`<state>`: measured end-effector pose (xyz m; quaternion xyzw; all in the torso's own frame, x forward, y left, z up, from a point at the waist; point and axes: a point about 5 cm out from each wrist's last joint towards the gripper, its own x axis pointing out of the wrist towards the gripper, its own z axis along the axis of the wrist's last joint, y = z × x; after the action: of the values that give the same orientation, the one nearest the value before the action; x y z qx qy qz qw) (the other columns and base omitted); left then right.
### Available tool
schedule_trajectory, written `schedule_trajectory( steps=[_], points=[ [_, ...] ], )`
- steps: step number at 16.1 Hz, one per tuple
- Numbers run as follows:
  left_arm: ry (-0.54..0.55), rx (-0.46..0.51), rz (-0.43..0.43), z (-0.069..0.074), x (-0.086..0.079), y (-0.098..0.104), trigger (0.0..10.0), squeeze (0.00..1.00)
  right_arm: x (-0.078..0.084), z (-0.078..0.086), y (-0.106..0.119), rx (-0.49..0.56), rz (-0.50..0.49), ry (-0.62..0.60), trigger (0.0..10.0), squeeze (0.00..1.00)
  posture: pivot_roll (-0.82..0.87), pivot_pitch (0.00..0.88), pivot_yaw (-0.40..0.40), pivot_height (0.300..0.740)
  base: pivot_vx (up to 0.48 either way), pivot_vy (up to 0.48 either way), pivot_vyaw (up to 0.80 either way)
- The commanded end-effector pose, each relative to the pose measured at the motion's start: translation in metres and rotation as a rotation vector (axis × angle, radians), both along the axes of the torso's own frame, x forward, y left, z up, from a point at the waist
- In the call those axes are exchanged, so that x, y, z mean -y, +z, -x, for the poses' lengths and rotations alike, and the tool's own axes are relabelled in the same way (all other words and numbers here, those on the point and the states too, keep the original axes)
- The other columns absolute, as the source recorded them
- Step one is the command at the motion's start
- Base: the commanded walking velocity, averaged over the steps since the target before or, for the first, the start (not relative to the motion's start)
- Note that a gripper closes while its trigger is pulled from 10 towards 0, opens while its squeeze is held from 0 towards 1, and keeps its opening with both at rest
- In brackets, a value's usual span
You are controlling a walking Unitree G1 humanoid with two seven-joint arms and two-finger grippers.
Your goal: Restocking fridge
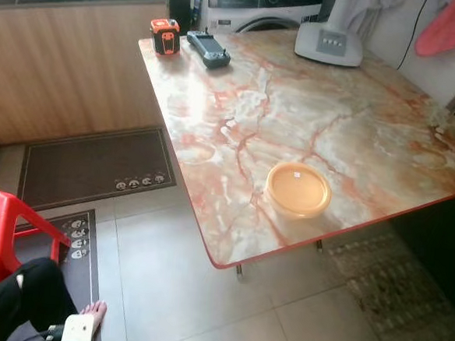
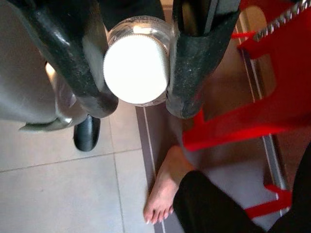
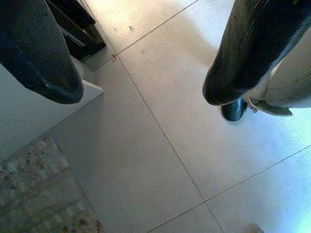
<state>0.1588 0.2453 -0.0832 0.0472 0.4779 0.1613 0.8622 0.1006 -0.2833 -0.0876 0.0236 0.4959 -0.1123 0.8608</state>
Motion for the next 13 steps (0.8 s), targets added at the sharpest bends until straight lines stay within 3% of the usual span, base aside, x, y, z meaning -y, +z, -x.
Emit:
schedule_trajectory(
  steps=[1, 4, 7, 13],
  points=[
    [0.004, -0.055, 0.012, 0.0144, 0.0028, -0.0069, 10.0, 0.00, 0.0014, 0.0061, -0.0013, -0.013, 0.002, -0.027, 10.0, 0.00, 0.12, 0.070, -0.041, 0.740, 0.000, 0.000, 0.00],
    [-0.024, -0.082, 0.002, 0.0156, 0.0056, -0.0083, 10.0, 0.00, 0.0030, 0.0104, -0.0015, 0.000, -0.008, -0.078, 10.0, 0.00, 0.10, 0.072, -0.025, 0.740, 0.000, 0.000, 0.00],
    [-0.005, -0.051, 0.007, 0.0084, 0.0064, -0.0057, 10.0, 0.00, 0.0004, 0.0114, -0.0025, -0.016, -0.018, -0.024, 10.0, 0.00, 0.10, 0.081, -0.020, 0.740, 0.000, 0.000, 0.00],
    [-0.051, -0.083, 0.012, 0.0119, 0.0122, -0.0087, 10.0, 0.00, -0.0024, 0.0119, -0.0036, -0.011, -0.030, -0.035, 10.0, 0.00, 0.09, 0.049, 0.003, 0.740, 0.000, 0.000, 0.00]
  ],
)
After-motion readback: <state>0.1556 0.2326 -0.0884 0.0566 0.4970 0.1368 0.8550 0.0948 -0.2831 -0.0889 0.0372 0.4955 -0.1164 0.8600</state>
